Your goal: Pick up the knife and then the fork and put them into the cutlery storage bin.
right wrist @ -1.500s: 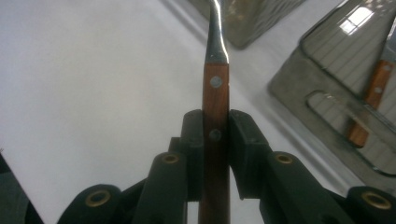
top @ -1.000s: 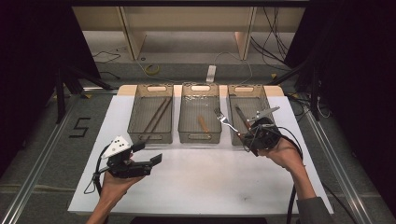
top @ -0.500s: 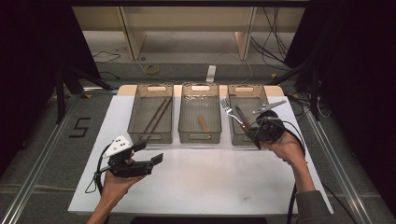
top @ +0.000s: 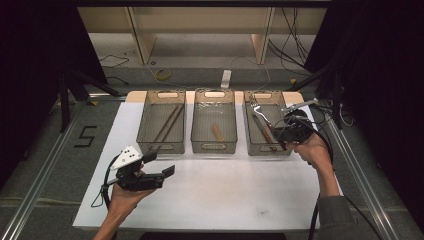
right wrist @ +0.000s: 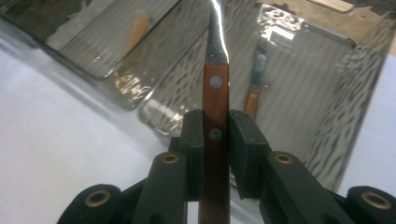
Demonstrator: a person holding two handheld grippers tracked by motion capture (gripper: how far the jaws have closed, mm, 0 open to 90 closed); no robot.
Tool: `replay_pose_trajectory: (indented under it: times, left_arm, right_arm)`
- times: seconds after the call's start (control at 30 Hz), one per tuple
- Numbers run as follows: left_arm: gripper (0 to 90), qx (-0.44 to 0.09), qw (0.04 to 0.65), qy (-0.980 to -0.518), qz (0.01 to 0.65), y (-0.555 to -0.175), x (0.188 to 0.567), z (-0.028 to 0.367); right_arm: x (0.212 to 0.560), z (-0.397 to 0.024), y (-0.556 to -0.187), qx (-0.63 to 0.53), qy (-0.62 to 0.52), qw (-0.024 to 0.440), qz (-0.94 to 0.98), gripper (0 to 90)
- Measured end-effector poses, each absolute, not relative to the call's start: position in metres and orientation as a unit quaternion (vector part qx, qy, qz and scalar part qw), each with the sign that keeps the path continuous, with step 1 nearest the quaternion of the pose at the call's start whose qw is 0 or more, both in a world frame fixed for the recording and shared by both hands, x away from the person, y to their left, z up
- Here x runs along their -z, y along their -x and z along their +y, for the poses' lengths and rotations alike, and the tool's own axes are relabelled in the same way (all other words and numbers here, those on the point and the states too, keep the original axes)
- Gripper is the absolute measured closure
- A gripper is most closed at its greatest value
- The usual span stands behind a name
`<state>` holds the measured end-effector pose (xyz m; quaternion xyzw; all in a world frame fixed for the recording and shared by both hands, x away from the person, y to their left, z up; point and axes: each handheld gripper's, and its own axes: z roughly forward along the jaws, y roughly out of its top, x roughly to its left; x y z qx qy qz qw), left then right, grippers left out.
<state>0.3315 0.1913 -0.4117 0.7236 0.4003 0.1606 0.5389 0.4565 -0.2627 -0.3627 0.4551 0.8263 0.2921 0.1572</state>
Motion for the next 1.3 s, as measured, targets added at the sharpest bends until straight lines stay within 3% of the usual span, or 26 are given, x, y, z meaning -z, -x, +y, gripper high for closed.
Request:
replay_pose_trajectory:
  times: [0.73, 1.3]
  left_arm:
    - [15.1, -0.161, 0.541, -0.723, 0.399, -0.331, 0.411, 0.191]
    - [15.1, -0.16, 0.539, -0.724, 0.399, -0.331, 0.411, 0.191]
  right_arm:
    - [0.359, -0.257, -0.503, -0.265, -0.494, 0.153, 0.814, 76.9]
    - [0.37, -0.253, -0.519, -0.246, -0.514, 0.145, 0.809, 77.0]
